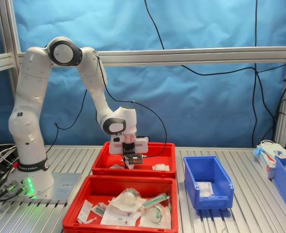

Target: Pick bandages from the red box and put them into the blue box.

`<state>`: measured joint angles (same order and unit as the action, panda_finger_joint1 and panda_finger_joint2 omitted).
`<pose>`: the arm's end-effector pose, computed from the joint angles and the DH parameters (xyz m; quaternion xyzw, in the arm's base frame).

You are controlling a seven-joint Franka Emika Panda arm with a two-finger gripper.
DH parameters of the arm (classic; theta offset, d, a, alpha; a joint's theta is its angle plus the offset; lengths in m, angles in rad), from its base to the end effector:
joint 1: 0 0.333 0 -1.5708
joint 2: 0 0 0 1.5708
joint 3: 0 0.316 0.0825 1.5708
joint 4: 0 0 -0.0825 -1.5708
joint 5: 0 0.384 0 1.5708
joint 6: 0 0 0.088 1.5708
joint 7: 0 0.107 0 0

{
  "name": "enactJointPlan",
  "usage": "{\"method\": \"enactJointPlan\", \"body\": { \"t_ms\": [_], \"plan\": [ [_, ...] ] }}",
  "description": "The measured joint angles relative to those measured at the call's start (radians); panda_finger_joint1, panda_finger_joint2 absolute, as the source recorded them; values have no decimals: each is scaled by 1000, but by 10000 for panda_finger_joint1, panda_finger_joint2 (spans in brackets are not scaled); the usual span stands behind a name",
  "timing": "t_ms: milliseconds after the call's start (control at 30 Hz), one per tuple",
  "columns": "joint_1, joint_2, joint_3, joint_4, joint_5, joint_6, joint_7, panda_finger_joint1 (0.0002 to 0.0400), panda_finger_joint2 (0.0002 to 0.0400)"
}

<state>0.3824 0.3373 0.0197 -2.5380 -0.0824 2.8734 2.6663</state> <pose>0.4127 0.1813 0.1480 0.4599 -0.8879 0.0076 0.0011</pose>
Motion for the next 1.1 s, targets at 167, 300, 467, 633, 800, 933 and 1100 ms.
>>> {"method": "enactJointPlan", "body": {
  "t_ms": [167,300,467,633,800,933,1100],
  "plan": [
    [0,0,0,0,0,0,0,117,117],
    [0,0,0,2,0,0,0,67,67],
    [0,-3,0,3,0,-9,0,58,58],
    [0,-15,0,2,0,-44,0,58,58],
    [0,-57,-1,1,0,-108,0,58,58],
    [1,-117,-8,1,0,-159,0,58,58],
    [4,-199,-25,6,0,-208,0,58,58]
  ]
}}
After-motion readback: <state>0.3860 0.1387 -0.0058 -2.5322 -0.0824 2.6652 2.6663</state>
